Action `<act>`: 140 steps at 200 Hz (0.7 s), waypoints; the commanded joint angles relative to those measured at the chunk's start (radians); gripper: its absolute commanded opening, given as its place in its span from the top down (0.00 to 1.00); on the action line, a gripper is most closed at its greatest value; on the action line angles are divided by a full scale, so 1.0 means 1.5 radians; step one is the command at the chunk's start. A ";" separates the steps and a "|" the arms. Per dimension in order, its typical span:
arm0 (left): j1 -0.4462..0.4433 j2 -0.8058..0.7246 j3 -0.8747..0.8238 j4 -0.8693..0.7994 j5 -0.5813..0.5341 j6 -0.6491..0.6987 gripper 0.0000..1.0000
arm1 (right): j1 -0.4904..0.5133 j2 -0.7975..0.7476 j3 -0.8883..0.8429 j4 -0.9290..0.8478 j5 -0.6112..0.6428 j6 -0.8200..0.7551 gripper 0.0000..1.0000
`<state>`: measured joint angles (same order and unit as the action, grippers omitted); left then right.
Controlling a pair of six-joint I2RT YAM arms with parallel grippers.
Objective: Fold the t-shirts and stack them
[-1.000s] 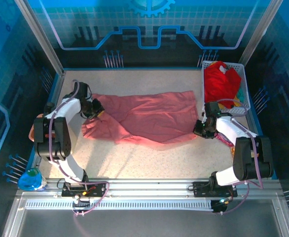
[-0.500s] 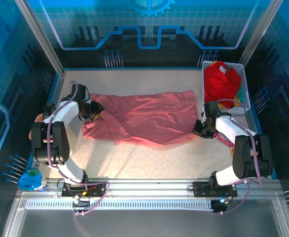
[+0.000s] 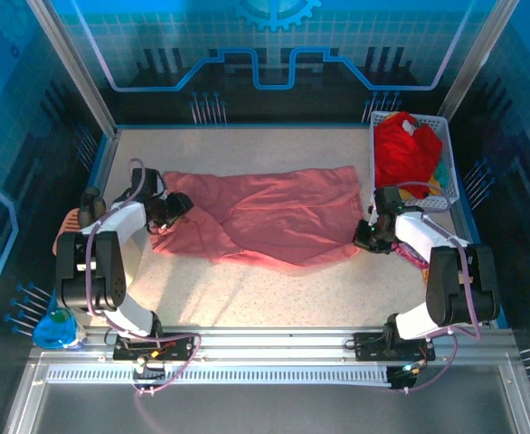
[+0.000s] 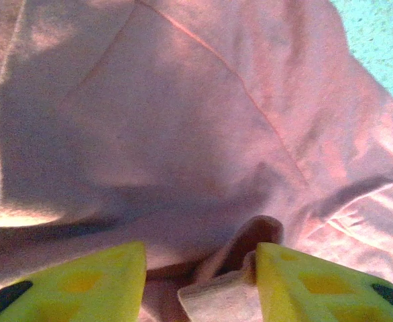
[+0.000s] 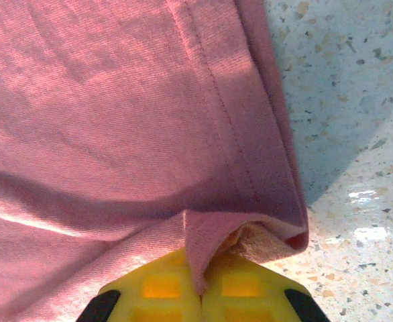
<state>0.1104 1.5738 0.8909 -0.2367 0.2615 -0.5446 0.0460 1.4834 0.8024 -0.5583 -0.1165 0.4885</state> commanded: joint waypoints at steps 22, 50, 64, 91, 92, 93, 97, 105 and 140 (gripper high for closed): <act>-0.003 -0.066 -0.061 0.135 0.035 -0.003 0.55 | -0.011 0.010 0.011 -0.003 -0.022 -0.009 1.00; -0.004 -0.095 -0.093 0.163 0.040 -0.009 0.53 | -0.011 0.011 0.011 -0.003 -0.027 -0.011 1.00; -0.004 -0.099 -0.105 0.171 0.043 -0.009 0.53 | -0.011 0.012 0.011 -0.002 -0.029 -0.010 1.00; -0.005 -0.099 -0.127 0.176 0.031 -0.002 0.55 | -0.011 0.012 0.010 -0.002 -0.030 -0.012 1.00; -0.005 -0.098 -0.128 0.177 0.031 -0.002 0.55 | -0.011 0.012 0.010 -0.002 -0.030 -0.012 1.00; -0.005 -0.099 -0.129 0.178 0.030 -0.003 0.55 | -0.011 0.012 0.010 -0.002 -0.030 -0.012 1.00; -0.005 -0.098 -0.133 0.182 0.030 -0.003 0.55 | -0.011 0.012 0.010 -0.002 -0.031 -0.012 1.00; -0.005 -0.097 -0.137 0.186 0.028 -0.003 0.55 | -0.011 0.013 0.009 -0.001 -0.031 -0.011 1.00; -0.007 -0.080 -0.142 0.213 0.031 -0.009 0.56 | -0.011 0.016 0.007 0.001 -0.031 -0.013 1.00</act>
<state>0.1055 1.4456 0.6910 0.0174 0.2966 -0.5507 0.0444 1.4929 0.8024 -0.5575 -0.1406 0.4877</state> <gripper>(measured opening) 0.445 0.056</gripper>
